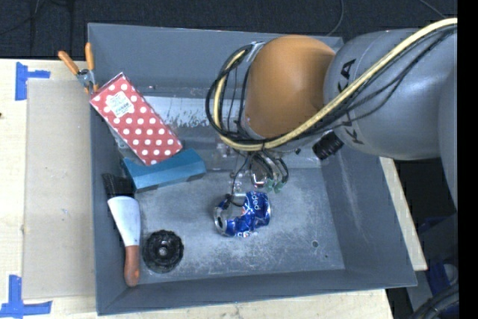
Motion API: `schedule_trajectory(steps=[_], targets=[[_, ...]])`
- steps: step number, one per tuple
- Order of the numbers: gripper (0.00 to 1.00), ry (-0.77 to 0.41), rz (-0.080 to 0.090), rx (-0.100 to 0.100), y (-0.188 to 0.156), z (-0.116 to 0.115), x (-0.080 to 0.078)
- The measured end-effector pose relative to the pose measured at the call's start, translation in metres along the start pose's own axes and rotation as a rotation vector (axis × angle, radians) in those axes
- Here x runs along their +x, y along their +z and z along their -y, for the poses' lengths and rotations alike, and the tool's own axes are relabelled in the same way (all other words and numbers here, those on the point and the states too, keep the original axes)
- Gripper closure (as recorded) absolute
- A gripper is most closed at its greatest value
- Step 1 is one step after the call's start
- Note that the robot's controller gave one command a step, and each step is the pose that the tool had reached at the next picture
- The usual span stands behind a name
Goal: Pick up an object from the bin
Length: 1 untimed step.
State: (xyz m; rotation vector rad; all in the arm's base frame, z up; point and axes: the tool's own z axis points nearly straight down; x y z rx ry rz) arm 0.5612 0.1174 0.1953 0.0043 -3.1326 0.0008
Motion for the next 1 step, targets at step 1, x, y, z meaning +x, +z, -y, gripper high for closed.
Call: schedule_trajectory(steps=[1], targets=[[0.0, 0.002, 0.007, -0.001, -0.0046, 0.0006, -0.0014]])
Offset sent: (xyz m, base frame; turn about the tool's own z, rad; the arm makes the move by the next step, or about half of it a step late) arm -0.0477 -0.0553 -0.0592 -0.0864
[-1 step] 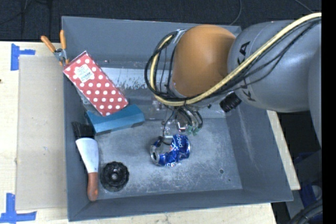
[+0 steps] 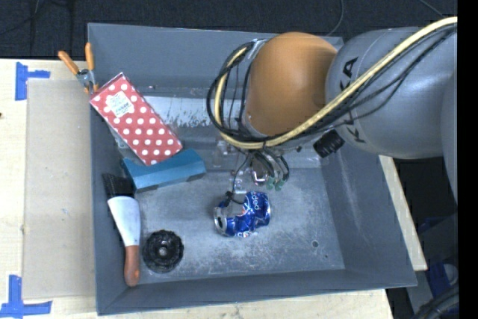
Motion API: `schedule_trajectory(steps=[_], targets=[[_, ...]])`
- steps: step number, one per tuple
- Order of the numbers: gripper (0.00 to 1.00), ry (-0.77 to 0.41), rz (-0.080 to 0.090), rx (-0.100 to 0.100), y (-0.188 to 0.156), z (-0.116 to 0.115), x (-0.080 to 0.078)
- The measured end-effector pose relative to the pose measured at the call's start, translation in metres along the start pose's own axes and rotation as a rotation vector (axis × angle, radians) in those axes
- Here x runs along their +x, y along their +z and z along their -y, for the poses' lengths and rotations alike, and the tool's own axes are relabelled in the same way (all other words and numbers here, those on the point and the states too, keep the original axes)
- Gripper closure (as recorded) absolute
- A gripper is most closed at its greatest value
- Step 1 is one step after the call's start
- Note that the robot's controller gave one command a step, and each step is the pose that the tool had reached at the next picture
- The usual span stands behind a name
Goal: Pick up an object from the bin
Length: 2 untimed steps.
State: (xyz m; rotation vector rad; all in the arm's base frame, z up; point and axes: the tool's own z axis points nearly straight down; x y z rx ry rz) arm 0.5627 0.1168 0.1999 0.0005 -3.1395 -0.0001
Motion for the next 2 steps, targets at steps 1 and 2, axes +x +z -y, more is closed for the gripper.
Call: schedule_trajectory(steps=[1, 2], targets=[[0.0, -0.051, 0.001, 0.0, 0.032, 0.027, 0.025], [0.0, -0.063, -0.004, 0.001, 0.044, 0.037, 0.034]])
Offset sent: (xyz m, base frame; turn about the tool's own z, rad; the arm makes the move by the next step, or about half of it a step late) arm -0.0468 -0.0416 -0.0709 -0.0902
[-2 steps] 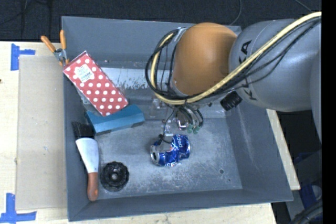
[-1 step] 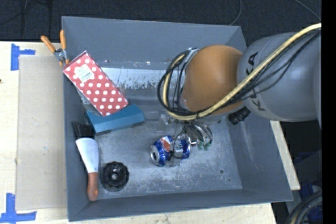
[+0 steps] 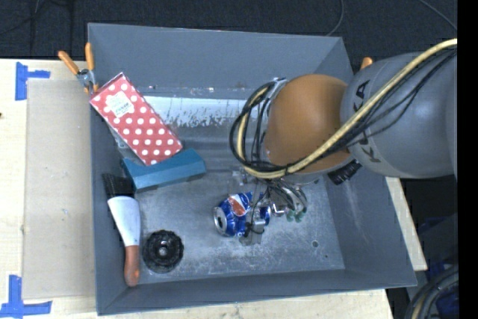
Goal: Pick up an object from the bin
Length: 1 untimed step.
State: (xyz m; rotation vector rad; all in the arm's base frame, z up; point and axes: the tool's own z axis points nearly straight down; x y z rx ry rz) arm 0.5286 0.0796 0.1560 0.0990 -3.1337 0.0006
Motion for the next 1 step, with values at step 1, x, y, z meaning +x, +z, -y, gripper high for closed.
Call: schedule_trajectory(steps=[1], targets=[[0.0, -0.041, -0.011, 0.002, -0.0227, -0.0145, -0.0032]])
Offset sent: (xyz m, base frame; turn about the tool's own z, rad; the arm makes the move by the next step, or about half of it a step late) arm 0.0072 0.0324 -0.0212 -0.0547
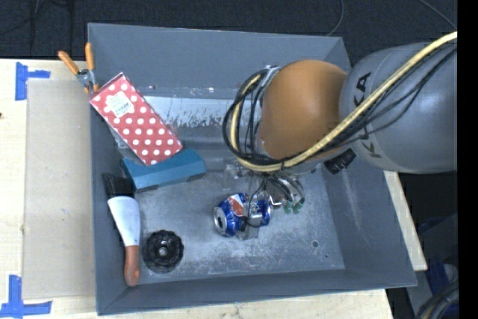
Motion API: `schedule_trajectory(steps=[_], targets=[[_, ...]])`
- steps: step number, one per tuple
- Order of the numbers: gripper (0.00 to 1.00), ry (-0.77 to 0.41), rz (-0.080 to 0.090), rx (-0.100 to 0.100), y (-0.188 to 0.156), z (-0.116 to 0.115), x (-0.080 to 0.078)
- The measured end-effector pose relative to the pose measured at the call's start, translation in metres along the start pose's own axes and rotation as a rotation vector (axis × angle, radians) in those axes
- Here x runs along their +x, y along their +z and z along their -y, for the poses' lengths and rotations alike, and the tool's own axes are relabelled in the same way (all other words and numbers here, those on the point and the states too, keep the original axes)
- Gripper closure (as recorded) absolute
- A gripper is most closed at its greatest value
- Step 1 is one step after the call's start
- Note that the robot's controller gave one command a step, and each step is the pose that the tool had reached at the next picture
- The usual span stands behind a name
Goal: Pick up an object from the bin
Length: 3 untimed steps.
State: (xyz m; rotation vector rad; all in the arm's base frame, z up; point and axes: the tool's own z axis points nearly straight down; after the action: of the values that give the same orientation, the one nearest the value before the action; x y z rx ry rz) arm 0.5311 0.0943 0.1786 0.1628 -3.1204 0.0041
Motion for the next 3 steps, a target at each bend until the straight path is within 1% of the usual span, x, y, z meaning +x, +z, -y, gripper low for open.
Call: schedule_trajectory(steps=[1, 2, 3], targets=[[0.0, -0.013, 0.024, -0.003, -0.019, -0.01, -0.007], [0.0, -0.009, 0.007, -0.001, 0.048, 0.001, -0.008], [0.0, -0.064, 0.002, -0.001, 0.078, 0.008, -0.004]])
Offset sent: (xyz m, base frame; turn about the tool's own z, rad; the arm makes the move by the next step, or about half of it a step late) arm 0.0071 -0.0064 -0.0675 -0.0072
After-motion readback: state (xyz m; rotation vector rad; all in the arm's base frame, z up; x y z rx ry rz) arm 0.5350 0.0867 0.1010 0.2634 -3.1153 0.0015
